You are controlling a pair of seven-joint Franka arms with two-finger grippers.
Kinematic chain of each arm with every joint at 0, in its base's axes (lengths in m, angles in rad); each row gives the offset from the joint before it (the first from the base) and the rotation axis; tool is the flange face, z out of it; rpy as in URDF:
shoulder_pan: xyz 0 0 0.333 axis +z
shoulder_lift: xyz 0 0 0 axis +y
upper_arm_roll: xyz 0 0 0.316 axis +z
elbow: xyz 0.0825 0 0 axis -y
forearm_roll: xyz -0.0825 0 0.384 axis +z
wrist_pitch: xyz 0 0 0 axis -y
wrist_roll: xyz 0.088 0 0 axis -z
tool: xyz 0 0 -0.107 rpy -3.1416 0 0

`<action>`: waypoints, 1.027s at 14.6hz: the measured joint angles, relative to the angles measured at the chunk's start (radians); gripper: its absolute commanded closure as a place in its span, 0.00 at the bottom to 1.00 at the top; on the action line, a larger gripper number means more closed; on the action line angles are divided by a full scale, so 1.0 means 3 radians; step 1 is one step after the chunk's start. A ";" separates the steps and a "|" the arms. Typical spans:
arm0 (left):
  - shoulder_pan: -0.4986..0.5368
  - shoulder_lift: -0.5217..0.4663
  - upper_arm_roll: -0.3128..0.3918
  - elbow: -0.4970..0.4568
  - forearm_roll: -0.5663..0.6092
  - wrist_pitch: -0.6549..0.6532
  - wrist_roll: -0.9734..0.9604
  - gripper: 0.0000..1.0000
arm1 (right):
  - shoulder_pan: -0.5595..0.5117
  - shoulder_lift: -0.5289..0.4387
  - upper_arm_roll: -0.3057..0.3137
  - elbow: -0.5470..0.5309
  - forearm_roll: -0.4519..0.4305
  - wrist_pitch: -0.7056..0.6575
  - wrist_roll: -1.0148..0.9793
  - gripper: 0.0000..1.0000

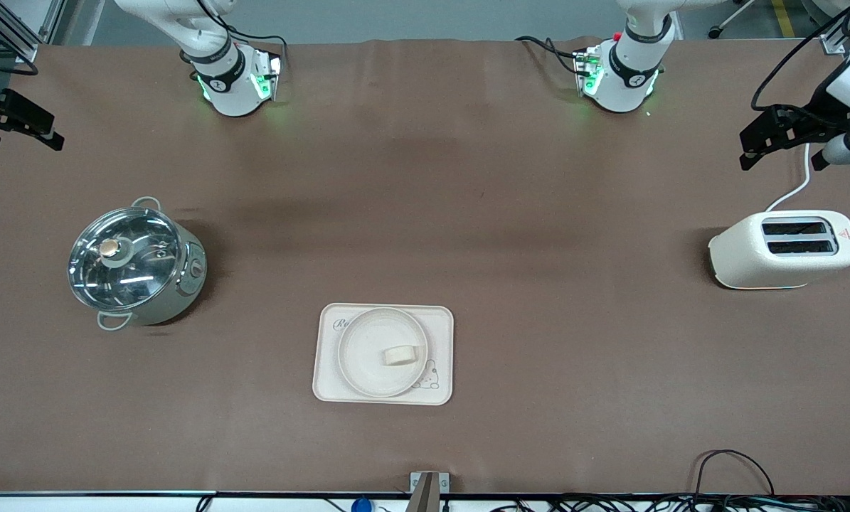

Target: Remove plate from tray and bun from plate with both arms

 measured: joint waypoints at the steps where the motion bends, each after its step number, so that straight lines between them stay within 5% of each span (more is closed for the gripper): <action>1: 0.0000 0.0000 -0.0001 0.0004 0.0000 -0.0028 0.0000 0.00 | 0.0000 0.0000 0.0000 0.0000 0.0000 0.0005 0.0000 0.00; 15: -0.0098 0.0551 -0.0066 0.0341 0.0070 -0.0025 -0.0275 0.00 | 0.0001 0.0001 0.0003 -0.0008 0.0141 0.0035 0.0001 0.00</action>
